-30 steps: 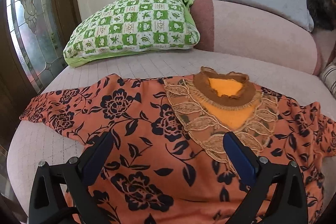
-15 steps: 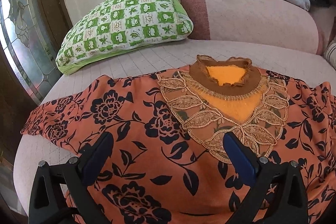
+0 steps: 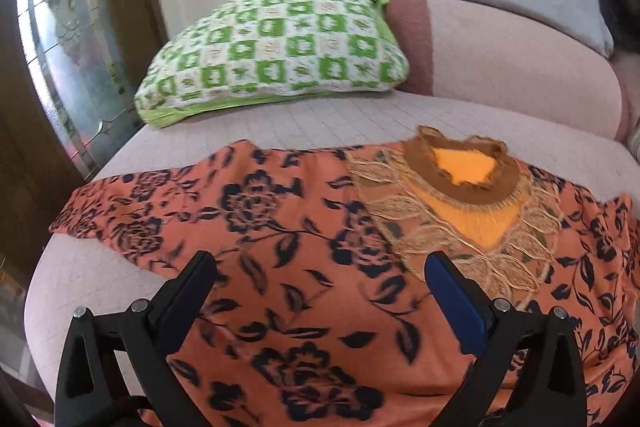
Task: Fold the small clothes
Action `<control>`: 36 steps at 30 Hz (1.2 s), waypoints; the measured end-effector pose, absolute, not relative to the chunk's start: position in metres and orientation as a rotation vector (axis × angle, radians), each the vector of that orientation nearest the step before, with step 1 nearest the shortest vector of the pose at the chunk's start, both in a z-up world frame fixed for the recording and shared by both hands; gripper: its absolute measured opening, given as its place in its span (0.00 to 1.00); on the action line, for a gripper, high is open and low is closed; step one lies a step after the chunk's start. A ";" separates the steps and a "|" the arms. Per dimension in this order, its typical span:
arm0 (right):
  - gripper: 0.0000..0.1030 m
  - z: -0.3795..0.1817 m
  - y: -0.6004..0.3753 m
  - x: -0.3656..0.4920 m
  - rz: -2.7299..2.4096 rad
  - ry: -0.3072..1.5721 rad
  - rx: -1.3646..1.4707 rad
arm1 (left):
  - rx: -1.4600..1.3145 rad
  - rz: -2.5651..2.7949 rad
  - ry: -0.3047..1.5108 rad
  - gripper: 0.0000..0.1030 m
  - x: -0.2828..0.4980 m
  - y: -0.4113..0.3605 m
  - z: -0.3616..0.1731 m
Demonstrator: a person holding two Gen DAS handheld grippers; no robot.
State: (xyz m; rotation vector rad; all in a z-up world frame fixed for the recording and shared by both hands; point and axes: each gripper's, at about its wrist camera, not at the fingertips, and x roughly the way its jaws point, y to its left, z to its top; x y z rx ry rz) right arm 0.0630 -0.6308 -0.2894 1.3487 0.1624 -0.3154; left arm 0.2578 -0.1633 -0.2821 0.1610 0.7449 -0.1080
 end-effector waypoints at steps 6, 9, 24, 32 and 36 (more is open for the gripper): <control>0.07 -0.263 -0.521 0.171 -0.004 0.294 1.316 | 0.072 -0.048 0.768 1.00 0.270 -0.117 -0.276; 0.07 -0.270 -0.459 0.226 0.109 0.405 1.294 | 0.028 -0.011 0.770 1.00 0.275 -0.093 -0.275; 0.79 -0.305 -0.339 0.280 0.365 0.624 1.305 | -0.094 0.008 0.774 1.00 0.287 -0.057 -0.272; 0.79 -0.299 -0.416 0.244 0.090 0.605 1.306 | 0.088 -0.264 0.698 1.00 0.252 -0.149 -0.270; 0.75 -0.308 -0.454 0.220 -0.020 0.573 1.342 | 0.265 -0.296 0.653 1.00 0.233 -0.205 -0.282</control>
